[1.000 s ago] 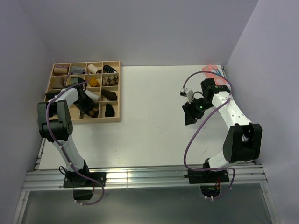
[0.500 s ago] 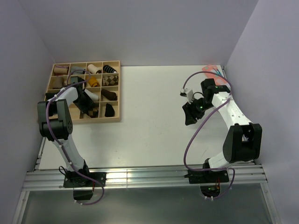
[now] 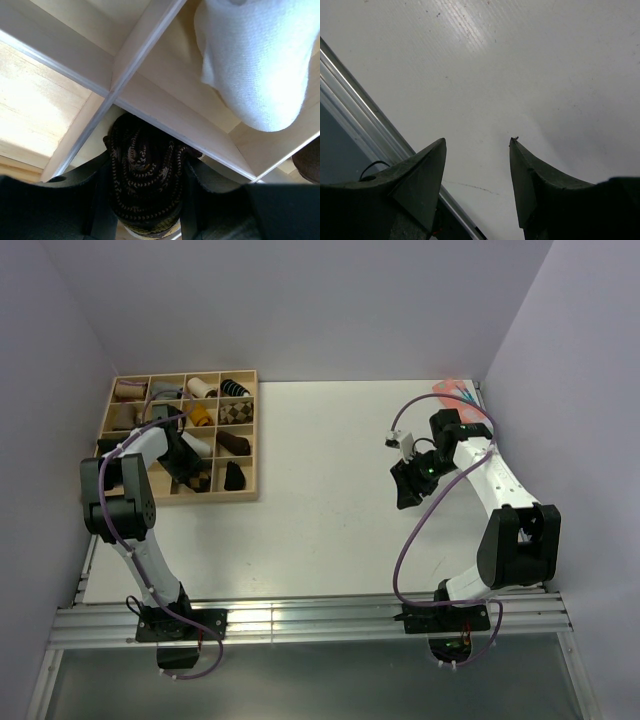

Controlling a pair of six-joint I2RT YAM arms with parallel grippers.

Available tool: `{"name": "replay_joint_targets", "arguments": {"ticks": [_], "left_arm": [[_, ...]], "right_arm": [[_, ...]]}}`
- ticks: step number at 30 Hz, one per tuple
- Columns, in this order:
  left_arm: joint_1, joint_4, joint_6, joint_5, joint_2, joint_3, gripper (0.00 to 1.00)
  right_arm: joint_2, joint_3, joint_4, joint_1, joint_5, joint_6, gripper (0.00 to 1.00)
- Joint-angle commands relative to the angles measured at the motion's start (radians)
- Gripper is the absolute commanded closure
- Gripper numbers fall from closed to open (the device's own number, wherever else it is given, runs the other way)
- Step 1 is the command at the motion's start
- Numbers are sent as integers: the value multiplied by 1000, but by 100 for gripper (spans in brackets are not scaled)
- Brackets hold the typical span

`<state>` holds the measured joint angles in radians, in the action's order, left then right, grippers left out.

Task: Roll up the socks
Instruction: Place the sock in the storage box.

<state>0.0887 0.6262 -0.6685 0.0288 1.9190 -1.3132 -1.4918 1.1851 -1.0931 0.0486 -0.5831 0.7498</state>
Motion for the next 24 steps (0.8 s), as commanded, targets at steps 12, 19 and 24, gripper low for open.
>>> {"name": "replay_joint_targets", "arguments": {"ticks": [12, 19, 24], "left_arm": [[-21, 115, -34, 37, -41, 0, 40], [-21, 142, -40, 52, -58, -43, 39], [-21, 165, -34, 62, -84, -77, 33]], "right_arm": [[16, 1, -8, -6, 5, 16, 39], [16, 4, -10, -7, 3, 16, 39], [8, 10, -14, -7, 2, 16, 39]]}}
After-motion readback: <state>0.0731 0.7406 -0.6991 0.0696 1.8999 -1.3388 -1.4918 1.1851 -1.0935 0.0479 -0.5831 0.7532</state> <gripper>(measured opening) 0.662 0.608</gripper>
